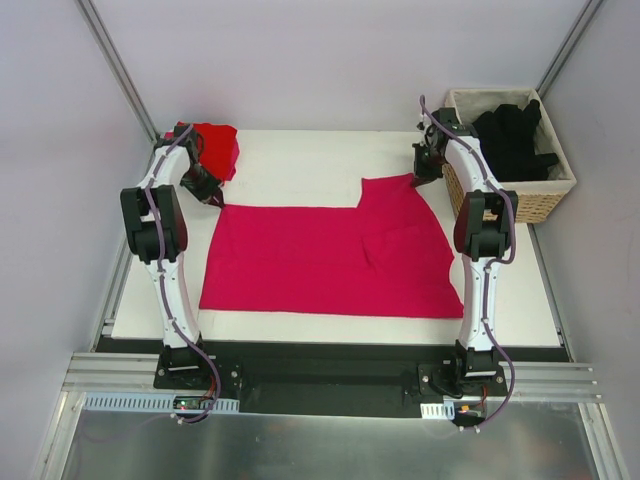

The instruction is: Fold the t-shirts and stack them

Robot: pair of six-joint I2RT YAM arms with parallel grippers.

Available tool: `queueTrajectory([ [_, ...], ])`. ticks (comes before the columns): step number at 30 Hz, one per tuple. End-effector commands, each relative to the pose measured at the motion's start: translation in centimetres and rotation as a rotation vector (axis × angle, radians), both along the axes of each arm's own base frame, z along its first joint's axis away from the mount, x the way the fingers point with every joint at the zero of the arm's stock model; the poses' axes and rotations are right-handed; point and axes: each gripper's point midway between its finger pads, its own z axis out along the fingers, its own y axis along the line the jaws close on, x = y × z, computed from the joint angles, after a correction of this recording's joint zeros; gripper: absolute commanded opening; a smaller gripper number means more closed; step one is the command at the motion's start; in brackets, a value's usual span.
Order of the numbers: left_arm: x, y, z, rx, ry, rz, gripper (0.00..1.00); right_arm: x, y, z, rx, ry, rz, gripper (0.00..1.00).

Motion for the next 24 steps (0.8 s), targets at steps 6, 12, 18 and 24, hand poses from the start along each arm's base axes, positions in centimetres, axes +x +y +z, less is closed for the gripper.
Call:
queueTrajectory([
  [6, 4.7, -0.9, 1.6, -0.044, -0.111, 0.049, 0.00, 4.2, -0.5, 3.1, 0.006, -0.188, 0.013, 0.01],
  [12, 5.2, -0.7, 2.6, -0.042, -0.143, 0.043, 0.00, 4.5, -0.5, 4.2, 0.021, -0.216, 0.019, 0.01],
  [18, 3.8, -0.2, 4.3, -0.008, -0.162, 0.024, 0.00, 3.1, -0.3, 7.5, 0.031, -0.253, 0.045, 0.01],
  [24, 2.1, 0.2, 5.3, -0.004, -0.163, 0.012, 0.00, 2.3, -0.4, 10.6, 0.024, -0.307, 0.063, 0.01],
])
